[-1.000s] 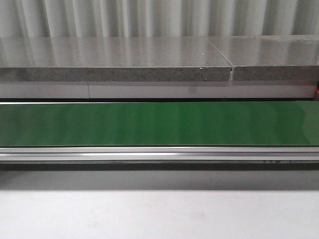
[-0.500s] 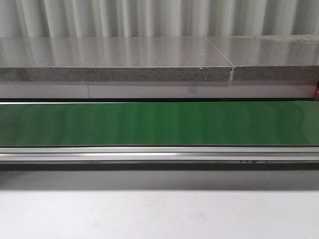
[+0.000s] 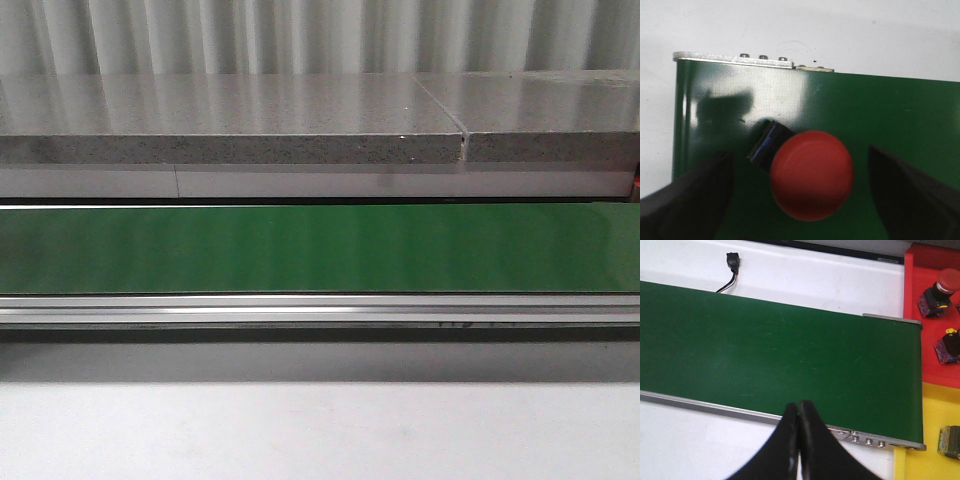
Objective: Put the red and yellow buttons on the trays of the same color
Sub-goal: 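Carry the red button over the belt with the left gripper, then set the red button on the belt and open the left gripper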
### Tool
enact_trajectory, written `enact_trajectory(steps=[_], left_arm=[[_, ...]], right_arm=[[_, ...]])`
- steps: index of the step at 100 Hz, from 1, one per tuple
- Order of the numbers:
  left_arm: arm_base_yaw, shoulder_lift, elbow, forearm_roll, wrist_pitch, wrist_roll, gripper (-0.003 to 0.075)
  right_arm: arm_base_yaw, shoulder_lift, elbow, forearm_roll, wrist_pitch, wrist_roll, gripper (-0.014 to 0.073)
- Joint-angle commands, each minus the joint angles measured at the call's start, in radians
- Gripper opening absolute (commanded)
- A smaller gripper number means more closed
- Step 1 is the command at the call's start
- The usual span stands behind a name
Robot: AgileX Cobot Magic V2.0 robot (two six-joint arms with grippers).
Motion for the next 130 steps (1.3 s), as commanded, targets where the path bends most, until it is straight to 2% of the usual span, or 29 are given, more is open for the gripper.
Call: enact_trajectory(steps=[1,26,46,62,82,100,130], left_arm=[[-0.006,-0.044,-0.026,-0.041,-0.004,0.006,0.0655],[-0.006,-0.092,-0.027,-0.083,-0.010,0.038,0.0652],[-0.006,-0.176,-0.028,-0.215,-0.045,0.138,0.0652],[0.019,-0.212,-0.028,-0.213,-0.093,0.131,0.0652],[0.121,-0.201,-0.028,-0.205,-0.094,0.126,0.0652],[0.197,-0.156,-0.028,-0.114,-0.101,0.069,0.0652],[0.230,-0.030,-0.028,-0.073,-0.151,0.047,0.0652]], right_arm=[[0.001,-0.006,-0.025,0.005,-0.052,-0.009,-0.0068],[0.001,-0.006,-0.025,0.005,-0.052,-0.009,-0.0068],[0.001,-0.006,-0.025,0.005,-0.052,-0.009,-0.0068],[0.001,-0.006,-0.025,0.005,-0.052,-0.009,-0.0068],[0.001,-0.006,-0.025,0.005,-0.052,-0.009,-0.0068],[0.001,-0.006,-0.025,0.005,-0.052,-0.009,-0.0068],[0.001,-0.006,-0.025,0.005,-0.052,-0.009,-0.0068]])
